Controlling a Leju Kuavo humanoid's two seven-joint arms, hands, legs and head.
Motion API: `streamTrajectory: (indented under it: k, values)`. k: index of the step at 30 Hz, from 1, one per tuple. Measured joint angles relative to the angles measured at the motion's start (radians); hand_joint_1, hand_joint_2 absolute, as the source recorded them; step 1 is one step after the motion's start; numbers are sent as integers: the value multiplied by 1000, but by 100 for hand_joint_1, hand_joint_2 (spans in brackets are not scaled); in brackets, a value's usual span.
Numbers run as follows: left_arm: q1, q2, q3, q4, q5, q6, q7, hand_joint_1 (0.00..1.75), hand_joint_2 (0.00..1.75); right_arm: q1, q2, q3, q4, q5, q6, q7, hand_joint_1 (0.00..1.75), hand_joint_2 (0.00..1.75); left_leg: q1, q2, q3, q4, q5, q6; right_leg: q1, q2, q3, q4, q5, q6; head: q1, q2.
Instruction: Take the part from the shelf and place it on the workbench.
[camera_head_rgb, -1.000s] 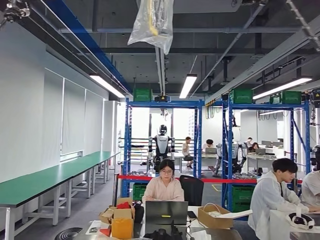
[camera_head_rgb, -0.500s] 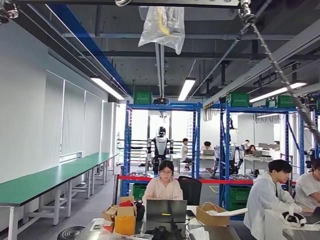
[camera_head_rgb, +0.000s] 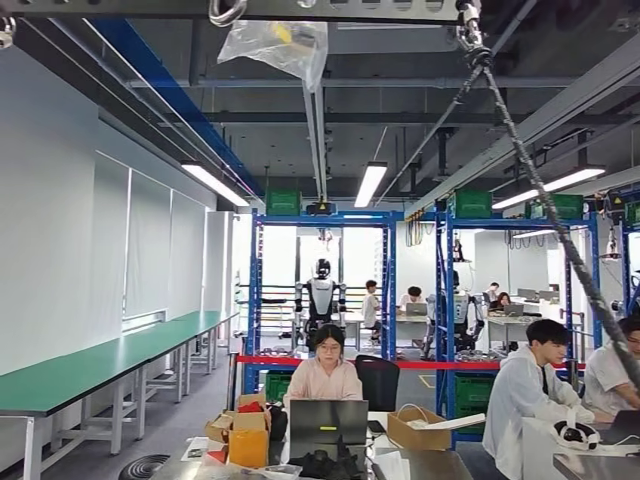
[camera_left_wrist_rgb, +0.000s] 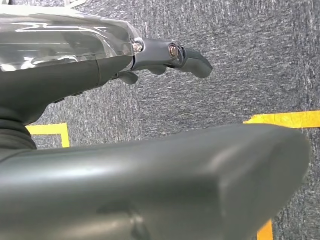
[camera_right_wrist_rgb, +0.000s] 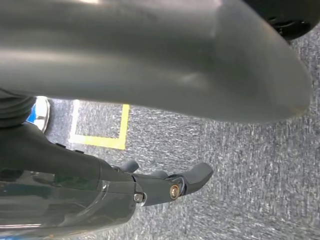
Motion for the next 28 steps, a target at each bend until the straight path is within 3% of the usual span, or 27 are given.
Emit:
streamTrajectory:
  k: [3, 5, 8, 9, 10, 11, 14, 15, 16, 18, 26, 27, 28]
  values:
    - [-3, -3, 10, 0, -3, -10, -2, 0, 0, -2, -3, -16, 2, -6, 13, 32, 0, 175, -1, 0, 5, -33, -4, 12, 2, 1, -16, 13, 6, 17, 0, 0]
    - [-5, -8, 16, 0, -8, -15, 7, 0, 0, -1, -8, -27, 3, -4, 14, 63, 0, 175, 3, 1, -3, -37, 4, 27, -1, 4, -32, 42, -19, 31, 0, 0]
    - [-3, -12, 25, 0, -16, -17, 25, 0, 131, 5, -14, -42, 4, 1, 8, 104, 0, 175, 4, 3, -18, -38, 16, 42, -13, 6, -102, 214, -122, 52, -1, 0]
    - [-1, -14, 27, 0, -19, -17, 29, 0, 175, 7, -16, -46, 4, 3, 4, 116, 0, 175, 4, 4, -23, -38, 19, 44, -18, 6, -123, 271, -145, 59, -1, 0]
    - [0, -15, 29, 0, -22, -18, 34, 0, 175, 9, -18, -49, 4, 4, 2, 126, 0, 175, 4, 5, -27, -38, 22, 45, -24, 6, -127, 295, -148, 66, -1, 0]
    - [1, -16, 32, 0, -25, -18, 36, 0, 175, 11, -20, -52, 4, 5, 0, 133, 0, 175, 6, 5, -29, -37, 24, 44, -31, 5, -111, 279, -133, 74, -1, 0]
    - [2, -18, 39, 0, -28, -18, 40, 0, 175, 10, -24, -64, 4, 3, 1, 141, 0, 44, 8, 4, -31, -32, 26, 38, -49, 6, 12, 65, -42, 99, -1, 0]
    - [1, -18, 41, -1, -29, -18, 40, 0, 175, 9, -24, -67, 4, 2, 2, 142, 0, 0, 5, 4, -33, -30, 26, 34, -52, 8, 39, 10, -28, 98, -1, 0]
    - [1, -18, 43, -1, -29, -19, 39, 0, 175, 9, -24, -71, 4, 1, 3, 141, 0, 0, 3, 4, -36, -27, 26, 30, -53, 9, 52, -18, -25, 94, -1, 0]
    - [1, -19, 49, -1, -28, -22, 37, 0, 175, 9, -25, -78, 4, 1, 5, 137, 0, 0, 2, 3, -40, -26, 29, 23, -49, 10, 49, -21, -28, 81, 0, 0]
    - [-2, -27, 73, -1, -19, -38, 16, 0, 175, 9, -36, -97, 4, 13, 16, 112, 0, 0, 14, 3, -45, -28, 37, 10, -38, 10, 42, -17, -25, 72, 0, 0]
    - [-3, -28, 75, -1, -19, -42, 13, 0, 175, 9, -38, -97, 4, 14, 17, 109, 0, 44, 14, 3, -46, -28, 37, 10, -37, 10, 41, -16, -24, 72, 0, 0]
    - [-3, -28, 76, -1, -18, -44, 11, 0, 175, 9, -39, -97, 4, 15, 18, 107, 0, 58, 14, 3, -46, -29, 38, 9, -37, 10, 41, -16, -24, 71, 0, 0]
